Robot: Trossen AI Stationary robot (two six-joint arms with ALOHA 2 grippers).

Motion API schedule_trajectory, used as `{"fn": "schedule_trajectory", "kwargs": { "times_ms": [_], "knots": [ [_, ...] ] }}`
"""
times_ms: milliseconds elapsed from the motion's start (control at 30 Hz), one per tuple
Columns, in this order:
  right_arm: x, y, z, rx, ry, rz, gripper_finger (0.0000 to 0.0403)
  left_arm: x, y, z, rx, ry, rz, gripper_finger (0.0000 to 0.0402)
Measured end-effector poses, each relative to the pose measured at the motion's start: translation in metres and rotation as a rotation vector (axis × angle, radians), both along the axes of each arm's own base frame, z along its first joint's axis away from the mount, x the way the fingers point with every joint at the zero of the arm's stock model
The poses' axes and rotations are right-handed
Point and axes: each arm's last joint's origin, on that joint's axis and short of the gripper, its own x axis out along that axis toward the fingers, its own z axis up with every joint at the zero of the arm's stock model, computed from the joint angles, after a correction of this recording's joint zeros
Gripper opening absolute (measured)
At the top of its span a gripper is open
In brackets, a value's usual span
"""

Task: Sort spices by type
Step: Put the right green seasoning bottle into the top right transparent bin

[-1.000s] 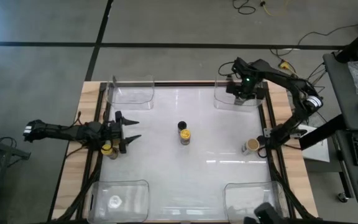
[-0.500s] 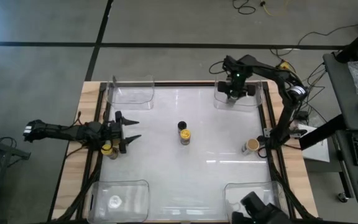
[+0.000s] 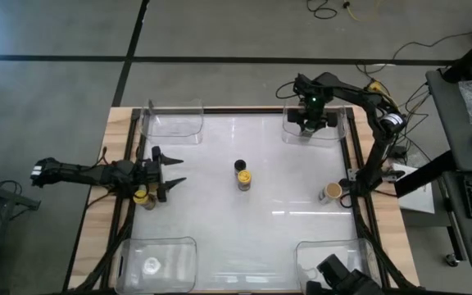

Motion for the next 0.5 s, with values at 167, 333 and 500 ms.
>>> {"fn": "schedule_trajectory", "kwargs": {
  "times_ms": [167, 333, 500],
  "knots": [
    [0.0002, 0.0001, 0.0, 0.002, 0.0, -0.01, 0.0214, 0.0, 0.0, 0.0, 0.0, 0.0, 0.0, 0.0283],
    [0.0001, 0.0, 0.0001, 0.002, -0.001, -0.011, 0.0214, 0.0, 0.0, -0.0001, 0.0, 0.0, 0.0, 0.0283],
    [0.0002, 0.0001, 0.0001, 0.001, -0.001, -0.01, 0.022, 0.0, 0.0, 0.0, 0.0, 0.0, 0.0, 0.0283]
  ]
}}
